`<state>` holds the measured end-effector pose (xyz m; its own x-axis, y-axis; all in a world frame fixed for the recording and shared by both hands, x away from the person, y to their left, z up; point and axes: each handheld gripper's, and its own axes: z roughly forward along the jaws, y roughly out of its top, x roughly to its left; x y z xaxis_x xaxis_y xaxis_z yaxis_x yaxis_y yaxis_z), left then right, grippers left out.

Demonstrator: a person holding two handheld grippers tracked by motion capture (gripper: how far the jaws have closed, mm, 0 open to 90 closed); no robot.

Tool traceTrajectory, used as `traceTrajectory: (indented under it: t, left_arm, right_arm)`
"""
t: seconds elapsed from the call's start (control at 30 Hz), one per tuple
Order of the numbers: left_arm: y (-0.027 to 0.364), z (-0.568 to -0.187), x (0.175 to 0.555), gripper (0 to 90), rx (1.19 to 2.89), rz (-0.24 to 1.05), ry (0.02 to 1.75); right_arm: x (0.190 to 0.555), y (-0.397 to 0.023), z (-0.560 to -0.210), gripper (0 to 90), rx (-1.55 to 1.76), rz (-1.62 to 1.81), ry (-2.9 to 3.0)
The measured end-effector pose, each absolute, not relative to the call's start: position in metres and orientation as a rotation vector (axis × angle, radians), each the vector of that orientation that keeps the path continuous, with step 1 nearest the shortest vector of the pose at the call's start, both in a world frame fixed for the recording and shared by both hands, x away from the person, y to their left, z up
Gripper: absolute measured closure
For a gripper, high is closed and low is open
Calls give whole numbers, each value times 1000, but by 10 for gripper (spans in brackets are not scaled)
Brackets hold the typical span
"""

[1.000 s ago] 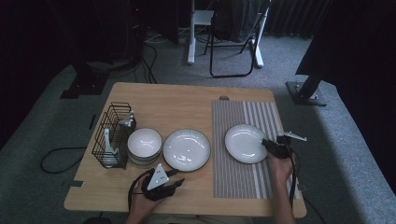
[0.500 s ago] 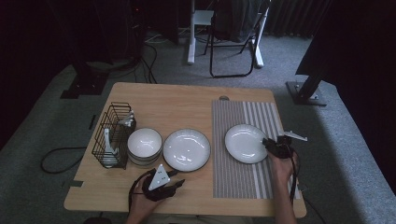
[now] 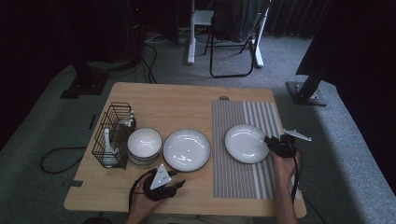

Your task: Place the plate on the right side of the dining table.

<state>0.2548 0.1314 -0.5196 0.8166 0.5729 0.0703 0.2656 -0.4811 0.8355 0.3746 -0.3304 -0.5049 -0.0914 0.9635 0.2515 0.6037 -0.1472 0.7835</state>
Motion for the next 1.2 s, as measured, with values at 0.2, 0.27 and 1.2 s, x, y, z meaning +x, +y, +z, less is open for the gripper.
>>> traceTrajectory:
  t: [0.2,0.27,1.2]
  left_arm:
    - [131,-520,255,506,2094,423,618]
    - [131,-520,255,502,2097,428,615]
    - [124,-521,255,487,2157,439,598]
  right_arm:
    - [373,-327,-501,611,1739,1141,1706]
    - [373,-325,-500,608,1732,1142,1708]
    - [371,-302,-493,598,1644,1182,1797]
